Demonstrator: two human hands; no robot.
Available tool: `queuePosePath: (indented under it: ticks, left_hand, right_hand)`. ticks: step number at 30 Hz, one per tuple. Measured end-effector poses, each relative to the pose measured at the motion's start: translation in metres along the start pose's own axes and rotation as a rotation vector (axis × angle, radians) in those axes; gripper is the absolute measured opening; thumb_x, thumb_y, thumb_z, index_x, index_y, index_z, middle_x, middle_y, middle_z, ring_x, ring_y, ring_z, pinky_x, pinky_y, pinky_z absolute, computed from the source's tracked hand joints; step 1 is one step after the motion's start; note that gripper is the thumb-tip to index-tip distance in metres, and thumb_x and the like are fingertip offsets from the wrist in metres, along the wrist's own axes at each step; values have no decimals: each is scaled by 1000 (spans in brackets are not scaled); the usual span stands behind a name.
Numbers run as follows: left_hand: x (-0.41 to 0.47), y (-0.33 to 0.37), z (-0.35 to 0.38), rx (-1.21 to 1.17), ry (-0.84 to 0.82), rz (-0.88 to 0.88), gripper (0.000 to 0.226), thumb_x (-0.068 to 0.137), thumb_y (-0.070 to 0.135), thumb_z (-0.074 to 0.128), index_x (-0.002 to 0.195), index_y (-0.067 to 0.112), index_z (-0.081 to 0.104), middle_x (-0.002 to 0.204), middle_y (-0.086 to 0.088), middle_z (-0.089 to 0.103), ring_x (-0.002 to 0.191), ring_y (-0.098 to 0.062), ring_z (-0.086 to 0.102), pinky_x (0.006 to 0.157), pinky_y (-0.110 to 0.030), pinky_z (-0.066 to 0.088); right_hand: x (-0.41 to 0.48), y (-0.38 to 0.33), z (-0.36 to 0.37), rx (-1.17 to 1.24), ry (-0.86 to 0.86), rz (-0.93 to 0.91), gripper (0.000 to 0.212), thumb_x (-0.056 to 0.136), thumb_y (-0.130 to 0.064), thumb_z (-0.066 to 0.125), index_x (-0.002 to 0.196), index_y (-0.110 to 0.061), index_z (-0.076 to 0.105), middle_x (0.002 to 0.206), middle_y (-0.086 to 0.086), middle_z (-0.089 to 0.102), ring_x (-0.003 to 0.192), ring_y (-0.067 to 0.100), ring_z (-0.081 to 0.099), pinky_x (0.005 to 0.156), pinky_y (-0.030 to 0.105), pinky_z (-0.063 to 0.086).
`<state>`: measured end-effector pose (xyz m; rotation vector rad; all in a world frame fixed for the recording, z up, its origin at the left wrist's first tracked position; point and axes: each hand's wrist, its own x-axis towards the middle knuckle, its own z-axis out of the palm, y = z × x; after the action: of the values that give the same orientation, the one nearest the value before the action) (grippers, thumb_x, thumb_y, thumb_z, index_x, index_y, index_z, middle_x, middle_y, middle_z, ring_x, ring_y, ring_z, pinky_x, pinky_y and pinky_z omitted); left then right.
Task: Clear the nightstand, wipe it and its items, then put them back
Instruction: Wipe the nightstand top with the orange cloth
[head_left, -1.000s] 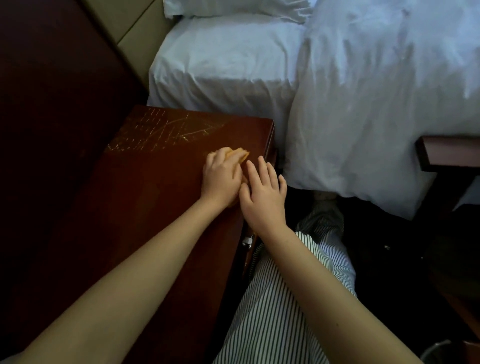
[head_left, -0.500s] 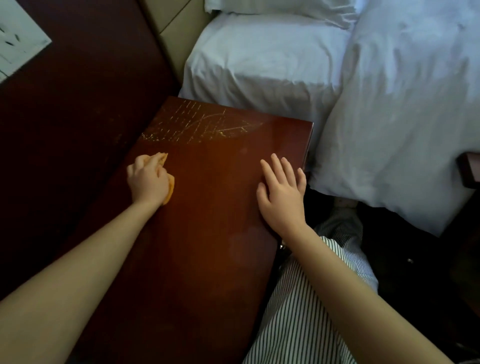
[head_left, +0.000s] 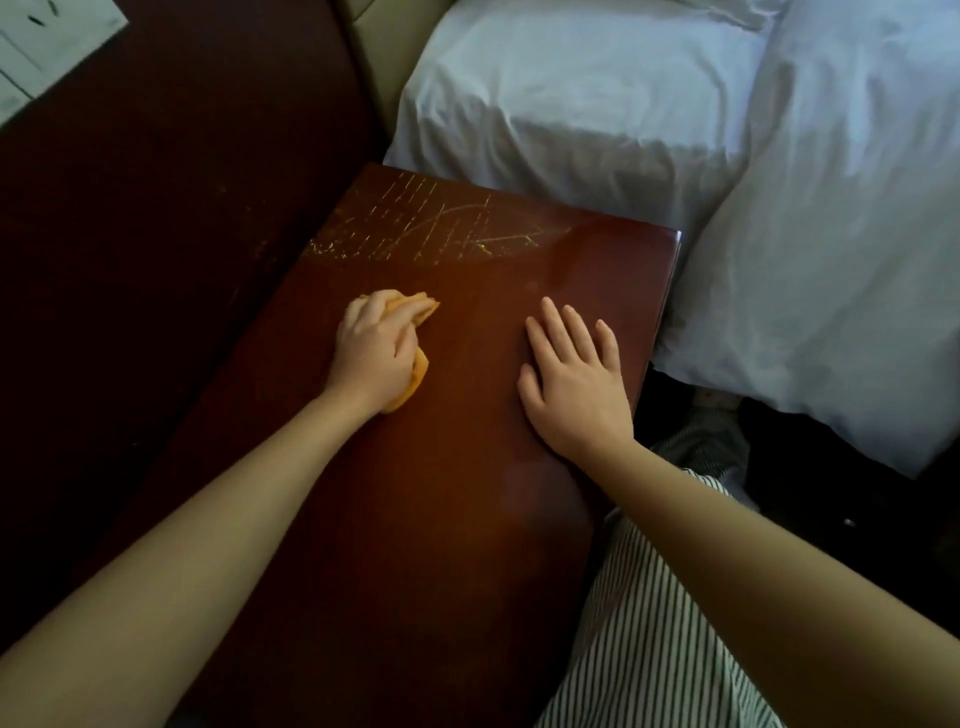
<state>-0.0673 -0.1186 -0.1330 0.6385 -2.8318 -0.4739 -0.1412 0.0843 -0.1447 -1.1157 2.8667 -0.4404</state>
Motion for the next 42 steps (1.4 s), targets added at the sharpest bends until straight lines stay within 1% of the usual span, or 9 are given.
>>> queuePosePath:
  ticks: [4, 11, 21, 23, 28, 30, 35, 39, 42]
  left_hand:
    - [7, -27, -12, 14, 77, -135, 38, 95, 15, 41, 130, 23, 53, 136, -9, 44, 123, -30, 35, 100, -39, 32]
    - [43, -6, 5, 60, 208, -409, 37, 96, 16, 40, 130, 24, 52, 137, -6, 43, 124, -27, 36, 101, -39, 33]
    - [-4, -7, -5, -20, -18, 60, 39, 94, 12, 44, 128, 27, 55, 132, -7, 47, 119, -28, 37, 96, -39, 34]
    - [-2, -25, -12, -8, -5, 2, 39, 94, 13, 44, 129, 27, 54, 133, -8, 45, 120, -29, 37, 96, -39, 35]
    - [33, -19, -1, 67, 169, -365, 38, 96, 15, 42, 131, 24, 51, 138, -8, 42, 123, -30, 35, 100, -41, 33]
    - [43, -2, 7, 61, 193, -390, 37, 96, 16, 41, 130, 25, 52, 137, -5, 43, 123, -28, 36, 99, -39, 33]
    - [26, 21, 13, 2, 49, -100, 39, 95, 14, 41, 129, 27, 53, 137, -6, 44, 124, -28, 35, 99, -40, 34]
    - [2, -11, -9, -49, -125, 156, 40, 93, 20, 40, 129, 32, 53, 130, -1, 47, 114, -17, 34, 93, -33, 32]
    - [0, -40, -22, -42, -119, 92, 40, 93, 22, 37, 130, 31, 52, 131, -3, 45, 115, -19, 34, 93, -33, 32]
  right_hand:
    - [3, -2, 2, 6, 6, 21, 70, 88, -43, 9, 147, -13, 29, 156, 5, 20, 144, 23, 16, 115, 40, 4]
    - [5, -1, 4, 6, 5, 31, 68, 88, -43, 13, 145, -12, 34, 152, 7, 31, 142, 25, 23, 112, 38, 5]
    - [6, -1, 4, 14, 17, 39, 65, 89, -41, 18, 142, -11, 40, 150, 7, 36, 140, 26, 29, 111, 40, 8]
    - [6, -1, 5, 11, 24, 39, 63, 89, -40, 20, 141, -10, 42, 148, 8, 38, 138, 27, 31, 111, 40, 10]
    - [7, -1, 6, 11, 24, 43, 62, 90, -40, 22, 140, -10, 43, 147, 8, 40, 138, 27, 32, 110, 42, 12]
    - [7, -2, 6, 1, 26, 42, 61, 90, -39, 24, 138, -9, 45, 146, 9, 42, 136, 28, 36, 109, 40, 11]
    - [7, -1, 6, 2, 16, 40, 62, 89, -40, 22, 140, -10, 43, 147, 8, 40, 138, 27, 32, 109, 40, 8]
    - [7, -1, 5, -2, 21, 41, 62, 89, -40, 22, 140, -10, 43, 147, 8, 40, 138, 27, 32, 109, 40, 8]
    - [7, -1, 6, -1, 20, 43, 62, 90, -39, 23, 139, -9, 44, 146, 9, 41, 137, 27, 33, 109, 40, 9]
